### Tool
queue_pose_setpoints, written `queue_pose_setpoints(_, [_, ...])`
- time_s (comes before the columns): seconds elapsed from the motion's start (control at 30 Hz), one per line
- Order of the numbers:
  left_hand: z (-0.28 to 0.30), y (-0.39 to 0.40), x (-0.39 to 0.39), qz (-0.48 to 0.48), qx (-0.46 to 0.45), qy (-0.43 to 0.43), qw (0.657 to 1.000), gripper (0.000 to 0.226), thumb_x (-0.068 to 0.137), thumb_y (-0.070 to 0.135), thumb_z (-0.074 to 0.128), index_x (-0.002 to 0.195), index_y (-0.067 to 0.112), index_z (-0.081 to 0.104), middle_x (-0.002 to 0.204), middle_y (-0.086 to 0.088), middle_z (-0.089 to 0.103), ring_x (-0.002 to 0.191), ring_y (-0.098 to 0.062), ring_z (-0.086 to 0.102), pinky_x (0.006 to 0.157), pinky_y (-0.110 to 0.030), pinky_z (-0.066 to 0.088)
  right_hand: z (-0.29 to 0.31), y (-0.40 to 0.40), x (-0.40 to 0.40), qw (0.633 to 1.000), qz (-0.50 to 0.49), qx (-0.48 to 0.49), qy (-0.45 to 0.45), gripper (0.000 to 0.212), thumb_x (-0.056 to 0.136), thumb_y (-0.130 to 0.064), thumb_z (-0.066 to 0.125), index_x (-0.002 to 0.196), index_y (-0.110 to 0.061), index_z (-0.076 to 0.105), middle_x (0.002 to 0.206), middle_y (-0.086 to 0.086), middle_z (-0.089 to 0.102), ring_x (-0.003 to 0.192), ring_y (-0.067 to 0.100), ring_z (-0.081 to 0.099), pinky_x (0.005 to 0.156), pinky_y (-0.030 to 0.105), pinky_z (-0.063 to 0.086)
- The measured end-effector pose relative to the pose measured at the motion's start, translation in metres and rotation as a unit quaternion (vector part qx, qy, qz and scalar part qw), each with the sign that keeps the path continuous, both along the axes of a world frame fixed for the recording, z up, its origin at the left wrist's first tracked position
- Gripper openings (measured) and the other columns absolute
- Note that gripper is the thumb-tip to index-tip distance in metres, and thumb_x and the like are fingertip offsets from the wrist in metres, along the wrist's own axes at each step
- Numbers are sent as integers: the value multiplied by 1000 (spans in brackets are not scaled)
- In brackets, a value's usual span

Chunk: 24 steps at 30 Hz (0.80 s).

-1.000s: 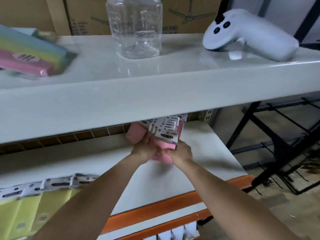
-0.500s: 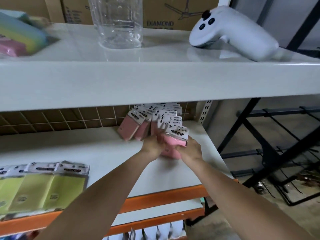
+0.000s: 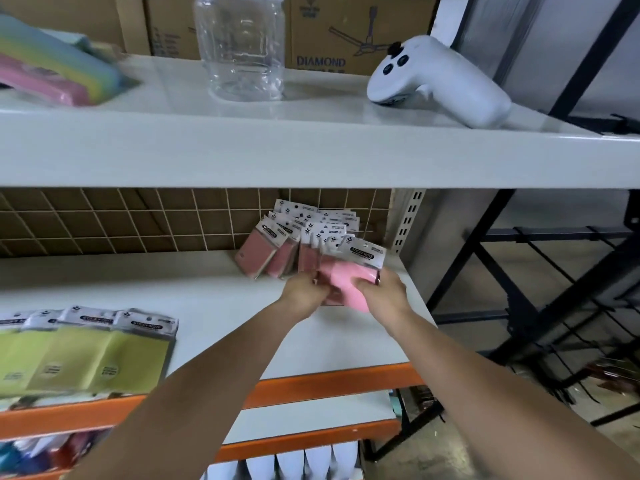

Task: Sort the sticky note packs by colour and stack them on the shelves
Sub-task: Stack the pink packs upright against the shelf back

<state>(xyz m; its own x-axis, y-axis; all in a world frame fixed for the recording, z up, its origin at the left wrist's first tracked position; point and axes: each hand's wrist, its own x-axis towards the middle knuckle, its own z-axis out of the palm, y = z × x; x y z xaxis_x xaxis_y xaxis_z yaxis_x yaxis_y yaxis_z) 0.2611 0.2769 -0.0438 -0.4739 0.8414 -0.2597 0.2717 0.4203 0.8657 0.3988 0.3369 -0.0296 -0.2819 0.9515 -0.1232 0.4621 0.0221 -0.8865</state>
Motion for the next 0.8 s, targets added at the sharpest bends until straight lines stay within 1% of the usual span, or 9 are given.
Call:
queue_pose_setpoints(0.1, [5, -16, -10, 4, 25, -58, 998, 10, 85, 9, 64, 95, 8, 65, 86, -4, 68, 70, -1, 66, 54, -9, 41, -1, -4, -4, 998, 5, -43, 42, 28, 91, -16, 63, 118, -15, 55, 109, 2, 61, 94, 18, 56, 76, 25, 41])
queue_pose_setpoints(0.13, [6, -22, -13, 9, 27, -81, 996, 9, 87, 10, 63, 96, 9, 62, 83, -4, 67, 63, -1, 64, 53, -10, 42, -1, -6, -5, 998, 13, -52, 45, 29, 91, -16, 63, 118, -15, 54, 110, 2, 60, 97, 19, 56, 79, 28, 43])
queue_pose_setpoints(0.27, [8, -42, -29, 25, 10, -135, 990, 26, 88, 18, 61, 110, 5, 58, 87, -7, 70, 71, -20, 68, 69, -26, 45, -5, -15, -20, 993, 42, -96, 50, 46, 84, -21, 70, 125, -13, 52, 119, 7, 63, 108, 27, 60, 86, 39, 50])
queue_pose_setpoints(0.37, [7, -56, -39, 29, -10, -161, 986, 30, 86, 20, 64, 113, 9, 55, 92, -5, 72, 77, -22, 68, 71, -28, 47, -10, -20, -33, 987, 67, -141, 36, 51, 81, -22, 73, 125, -13, 51, 117, 7, 62, 108, 27, 60, 82, 37, 52])
queue_pose_setpoints(0.47, [3, -73, -46, 36, -49, -135, 989, 38, 84, 26, 68, 116, 13, 52, 108, -5, 67, 91, -21, 64, 63, -27, 45, -14, -31, -43, 978, 110, -174, 25, 43, 81, -16, 74, 120, -15, 57, 109, 3, 67, 94, 19, 64, 71, 29, 52])
queue_pose_setpoints(0.53, [-1, -85, -51, 44, -82, -103, 990, 44, 81, 31, 72, 115, 12, 52, 110, -6, 65, 90, -19, 60, 59, -25, 43, -20, -39, -48, 973, 144, -180, 9, 42, 81, -14, 73, 120, -19, 58, 112, 3, 67, 91, 15, 64, 65, 24, 47])
queue_pose_setpoints(0.63, [-6, -102, -57, 37, -135, -70, 988, 42, 74, 36, 78, 99, 11, 57, 82, -2, 63, 68, -14, 54, 54, -22, 39, -29, -50, -52, 964, 184, -189, -20, 36, 84, -8, 70, 115, -16, 55, 114, 3, 65, 94, 16, 60, 71, 27, 45])
queue_pose_setpoints(0.7, [-10, -109, -59, 36, -164, -47, 985, 36, 70, 36, 81, 81, 13, 54, 64, 0, 51, 56, -13, 45, 50, -21, 34, -36, -55, -53, 960, 189, -202, -35, 34, 85, -5, 68, 112, -16, 50, 101, 0, 61, 91, 15, 56, 73, 27, 43])
queue_pose_setpoints(0.8, [-13, -115, -60, 28, -190, -16, 981, 42, 67, 42, 81, 76, 11, 54, 61, -1, 52, 51, -16, 49, 47, -19, 33, -42, -57, -52, 960, 185, -202, -60, 24, 85, -6, 67, 94, -17, 48, 82, 0, 53, 78, 13, 51, 72, 27, 40])
